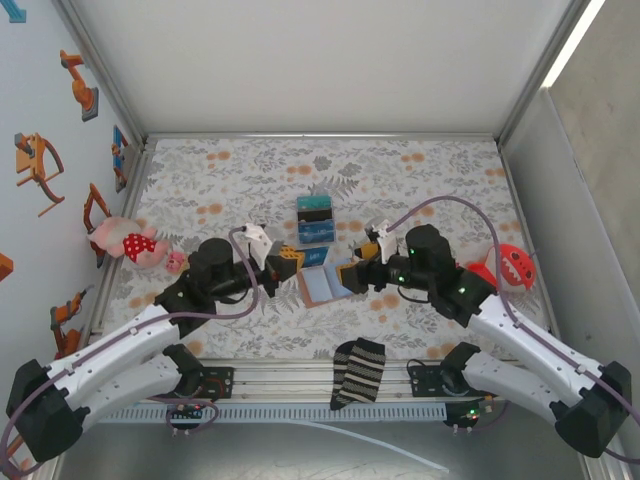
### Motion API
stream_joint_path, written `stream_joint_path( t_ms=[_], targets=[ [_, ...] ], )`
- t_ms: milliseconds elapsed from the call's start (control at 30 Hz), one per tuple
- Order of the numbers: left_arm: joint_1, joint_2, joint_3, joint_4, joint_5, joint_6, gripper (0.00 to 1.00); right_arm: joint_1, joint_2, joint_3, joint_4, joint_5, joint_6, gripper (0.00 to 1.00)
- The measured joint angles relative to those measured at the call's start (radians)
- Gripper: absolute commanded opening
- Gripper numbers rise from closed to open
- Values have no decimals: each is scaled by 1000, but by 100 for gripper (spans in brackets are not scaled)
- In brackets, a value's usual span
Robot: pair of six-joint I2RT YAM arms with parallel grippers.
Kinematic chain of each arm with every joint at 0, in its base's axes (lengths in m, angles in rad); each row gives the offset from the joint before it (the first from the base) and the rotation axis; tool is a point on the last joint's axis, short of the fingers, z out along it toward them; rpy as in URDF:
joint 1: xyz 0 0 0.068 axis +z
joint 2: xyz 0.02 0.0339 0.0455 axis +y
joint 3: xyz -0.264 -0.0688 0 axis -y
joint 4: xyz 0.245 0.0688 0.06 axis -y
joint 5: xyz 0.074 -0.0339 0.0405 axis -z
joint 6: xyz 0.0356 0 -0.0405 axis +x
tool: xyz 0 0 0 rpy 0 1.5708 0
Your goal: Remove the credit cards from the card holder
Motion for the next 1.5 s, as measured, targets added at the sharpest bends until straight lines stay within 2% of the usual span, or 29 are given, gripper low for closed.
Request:
stream_joint_path(
  t_ms=[133,233,433,600,700,900,1033,1167,1333,1433,1500],
  targets=[
    [0,-14,-22,91,-58,-114,0,0,28,-65,164,-5,112,79],
    [0,-14,-23,156,-77,-185,0,-1,84,-68,262,-29,172,74],
    [0,-12,-31,256,-68,-285,0,-1,182,-66,413,-110,241,65],
    [0,-6,-31,284,-34,-323,0,-1,204,-45,496,-174,264,57],
    [0,-4,-31,289,-16,-336,0,-1,204,-33,542,-210,272,47],
    [0,-5,-31,302,4,-351,1,-7,202,-24,585,-270,281,20],
    [1,-10,-31,303,5,-354,19,-12,200,-24,591,-300,281,8],
    [13,-23,-23,241,3,-323,35,-11,181,-13,565,-327,261,1],
    [16,-53,56,79,8,-231,62,-11,127,3,462,-320,203,0],
    [19,-52,152,-54,22,-143,71,-11,89,13,387,-312,159,0],
    [20,-29,244,-168,37,-72,72,-11,72,27,332,-309,127,0]
  ],
)
